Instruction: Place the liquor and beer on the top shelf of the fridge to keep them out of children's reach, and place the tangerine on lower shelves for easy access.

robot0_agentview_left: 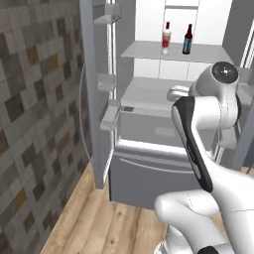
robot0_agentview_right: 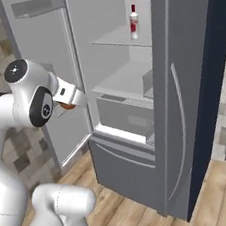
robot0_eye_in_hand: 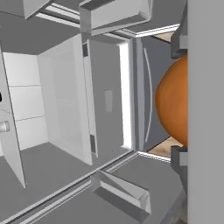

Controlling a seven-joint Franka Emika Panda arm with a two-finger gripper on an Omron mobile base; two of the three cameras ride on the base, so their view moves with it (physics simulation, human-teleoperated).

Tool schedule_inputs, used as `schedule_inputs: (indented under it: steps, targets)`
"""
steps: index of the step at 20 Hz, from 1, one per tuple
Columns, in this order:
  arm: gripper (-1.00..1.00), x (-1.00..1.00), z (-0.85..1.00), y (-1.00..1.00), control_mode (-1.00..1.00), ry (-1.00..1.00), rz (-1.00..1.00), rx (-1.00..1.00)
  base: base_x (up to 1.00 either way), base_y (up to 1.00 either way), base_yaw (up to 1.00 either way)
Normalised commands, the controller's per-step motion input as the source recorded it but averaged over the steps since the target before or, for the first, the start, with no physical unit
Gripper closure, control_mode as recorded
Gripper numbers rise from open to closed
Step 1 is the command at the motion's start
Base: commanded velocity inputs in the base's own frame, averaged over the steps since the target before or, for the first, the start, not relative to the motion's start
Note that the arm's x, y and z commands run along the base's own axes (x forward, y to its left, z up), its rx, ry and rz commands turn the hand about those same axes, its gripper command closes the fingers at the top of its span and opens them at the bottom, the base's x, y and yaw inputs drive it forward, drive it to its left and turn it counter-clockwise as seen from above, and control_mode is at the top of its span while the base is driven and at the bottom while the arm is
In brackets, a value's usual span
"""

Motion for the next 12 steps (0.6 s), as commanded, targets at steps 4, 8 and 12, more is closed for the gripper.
schedule_inputs:
  steps: [4, 8, 12]
  targets:
    - [1.00, 0.00, 0.00, 0.00, 1.00, 0.00, 0.00, 0.00, 0.50, 0.26, -0.24]
    - [1.00, 0.00, 0.00, 0.00, 1.00, 0.00, 0.00, 0.00, 0.53, 0.11, -0.24]
    - [1.00, 0.00, 0.00, 0.00, 1.00, 0.00, 0.00, 0.00, 0.55, 0.01, -0.23]
